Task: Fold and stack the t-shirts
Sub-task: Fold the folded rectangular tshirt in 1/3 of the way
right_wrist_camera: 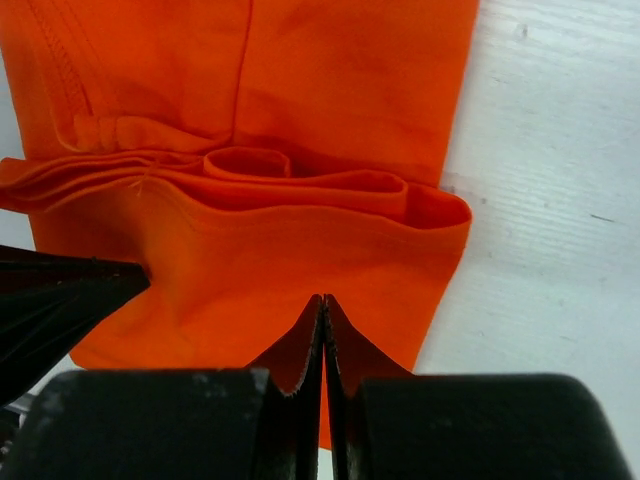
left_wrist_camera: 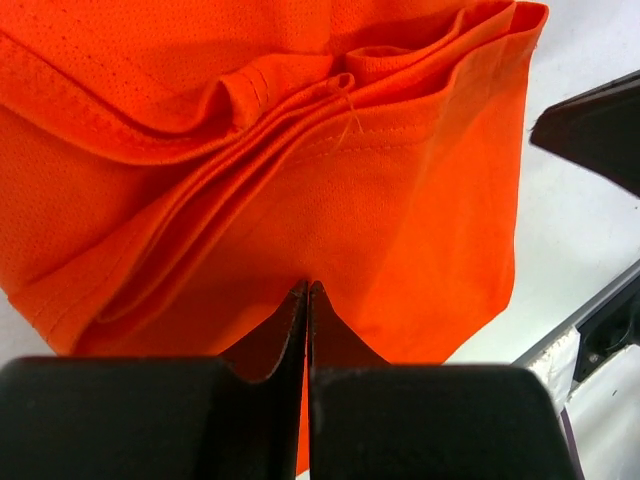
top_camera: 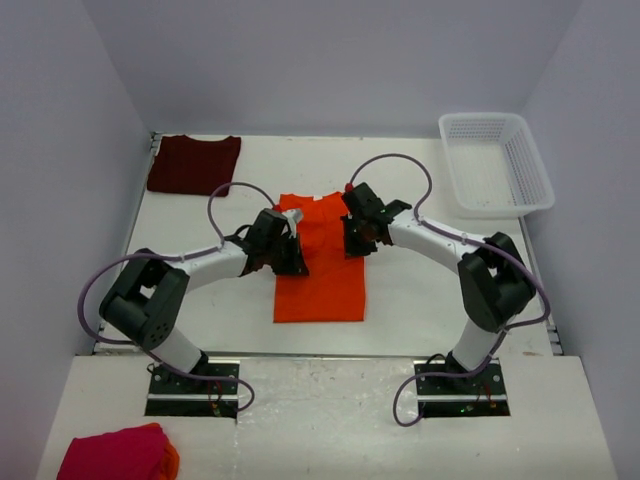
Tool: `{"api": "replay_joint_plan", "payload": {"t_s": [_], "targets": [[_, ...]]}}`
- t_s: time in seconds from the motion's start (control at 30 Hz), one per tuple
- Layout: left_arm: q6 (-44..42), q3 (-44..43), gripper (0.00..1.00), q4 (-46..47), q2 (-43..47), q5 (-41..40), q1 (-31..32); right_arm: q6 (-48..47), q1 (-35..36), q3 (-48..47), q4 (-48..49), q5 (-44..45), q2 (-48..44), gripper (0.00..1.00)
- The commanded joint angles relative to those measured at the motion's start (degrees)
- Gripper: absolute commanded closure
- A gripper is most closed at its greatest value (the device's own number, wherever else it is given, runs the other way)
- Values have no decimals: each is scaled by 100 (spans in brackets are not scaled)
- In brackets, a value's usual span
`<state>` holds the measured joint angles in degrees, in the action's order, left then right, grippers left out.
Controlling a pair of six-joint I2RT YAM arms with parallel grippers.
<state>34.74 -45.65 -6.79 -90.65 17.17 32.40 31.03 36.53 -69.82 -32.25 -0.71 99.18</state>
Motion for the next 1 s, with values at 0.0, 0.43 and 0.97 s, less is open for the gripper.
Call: {"api": "replay_joint_plan", "payload": {"t_s": [0.0,0.43,0.97], "targets": [[-213,-322,100,248,-49,-82,3,-176,20,-295,254,-422,216,100],[-336,-471,100,37,-348,-214,-515,0,-331,-427,263,-483,1016,100],[-398,-726,100,-103,-629,-644,-1298,-53,-489,-365,175,-606,1394,100]]}}
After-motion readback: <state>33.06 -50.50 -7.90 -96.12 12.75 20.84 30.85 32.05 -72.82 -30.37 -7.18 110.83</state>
